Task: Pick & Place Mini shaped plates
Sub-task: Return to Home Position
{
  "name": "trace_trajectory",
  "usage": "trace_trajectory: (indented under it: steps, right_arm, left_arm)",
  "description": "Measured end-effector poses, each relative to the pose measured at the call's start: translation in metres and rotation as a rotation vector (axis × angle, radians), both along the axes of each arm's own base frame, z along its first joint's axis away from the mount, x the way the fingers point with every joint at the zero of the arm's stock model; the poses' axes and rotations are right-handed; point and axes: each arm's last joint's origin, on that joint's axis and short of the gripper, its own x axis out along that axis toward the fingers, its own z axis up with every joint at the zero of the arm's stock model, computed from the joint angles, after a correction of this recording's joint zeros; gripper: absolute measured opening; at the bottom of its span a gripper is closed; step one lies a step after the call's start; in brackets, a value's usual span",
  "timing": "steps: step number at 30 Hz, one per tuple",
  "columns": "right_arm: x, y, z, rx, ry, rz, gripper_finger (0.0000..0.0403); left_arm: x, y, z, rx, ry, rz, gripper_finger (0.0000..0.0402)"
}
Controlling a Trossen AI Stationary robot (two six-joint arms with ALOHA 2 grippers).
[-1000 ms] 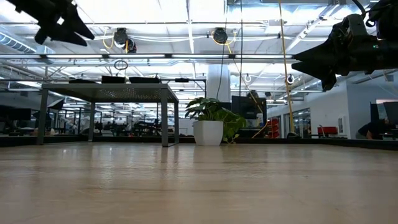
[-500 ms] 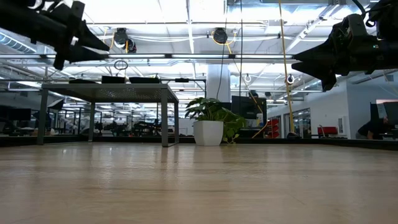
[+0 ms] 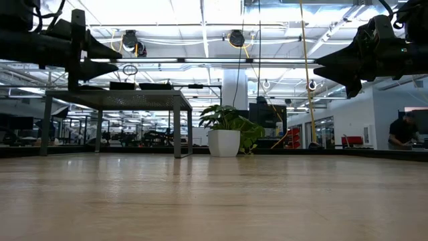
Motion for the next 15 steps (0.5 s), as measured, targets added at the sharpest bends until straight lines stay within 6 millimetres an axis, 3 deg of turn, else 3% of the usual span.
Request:
trace_trajectory:
  steps: [15]
  right_arm:
    - [0.0,0.0,0.0,0.0,0.0,0.0,0.0134]
  left_arm:
    - [-0.0007,-0.0001,-0.0039,0.081,0.014,0.01,0.0173]
